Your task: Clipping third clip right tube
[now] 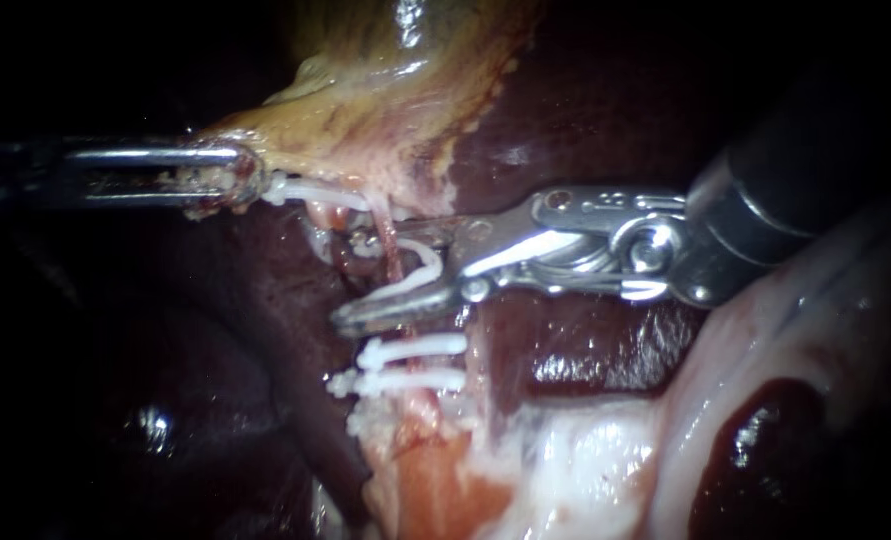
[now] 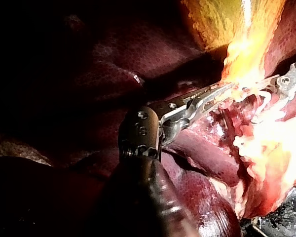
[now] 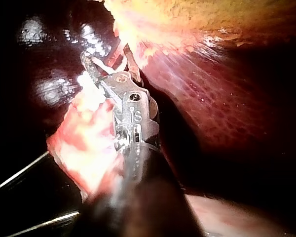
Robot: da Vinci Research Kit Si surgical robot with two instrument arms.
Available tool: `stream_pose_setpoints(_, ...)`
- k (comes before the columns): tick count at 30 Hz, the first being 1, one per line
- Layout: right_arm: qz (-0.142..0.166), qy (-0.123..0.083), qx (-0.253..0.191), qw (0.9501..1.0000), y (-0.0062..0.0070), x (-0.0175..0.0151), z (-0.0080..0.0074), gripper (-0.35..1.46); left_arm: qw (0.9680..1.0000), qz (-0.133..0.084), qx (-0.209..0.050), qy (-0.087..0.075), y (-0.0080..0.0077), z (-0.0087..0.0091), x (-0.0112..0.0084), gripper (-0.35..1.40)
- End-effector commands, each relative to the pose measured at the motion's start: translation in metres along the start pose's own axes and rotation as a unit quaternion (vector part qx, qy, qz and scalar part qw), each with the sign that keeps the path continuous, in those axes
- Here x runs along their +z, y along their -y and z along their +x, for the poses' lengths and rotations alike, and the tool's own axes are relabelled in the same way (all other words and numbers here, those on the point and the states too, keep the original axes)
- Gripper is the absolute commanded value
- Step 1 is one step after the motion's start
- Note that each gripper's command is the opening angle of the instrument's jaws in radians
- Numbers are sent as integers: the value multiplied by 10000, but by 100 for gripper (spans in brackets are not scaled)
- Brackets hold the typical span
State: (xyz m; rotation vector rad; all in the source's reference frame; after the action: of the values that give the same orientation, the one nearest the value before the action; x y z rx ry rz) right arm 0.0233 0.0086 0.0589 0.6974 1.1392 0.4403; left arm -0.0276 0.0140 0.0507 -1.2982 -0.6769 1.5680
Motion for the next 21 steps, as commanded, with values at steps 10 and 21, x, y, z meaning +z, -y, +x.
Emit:
stream_pose_setpoints(10,325,-517,291,9977,12,4,18,50,10000,7,0,-3,1,-1,2,-35)
stream_pose_setpoints(21,633,-921,592,9920,37,-17,62,49,10000,4,1,-1,1,-1,1,-35)
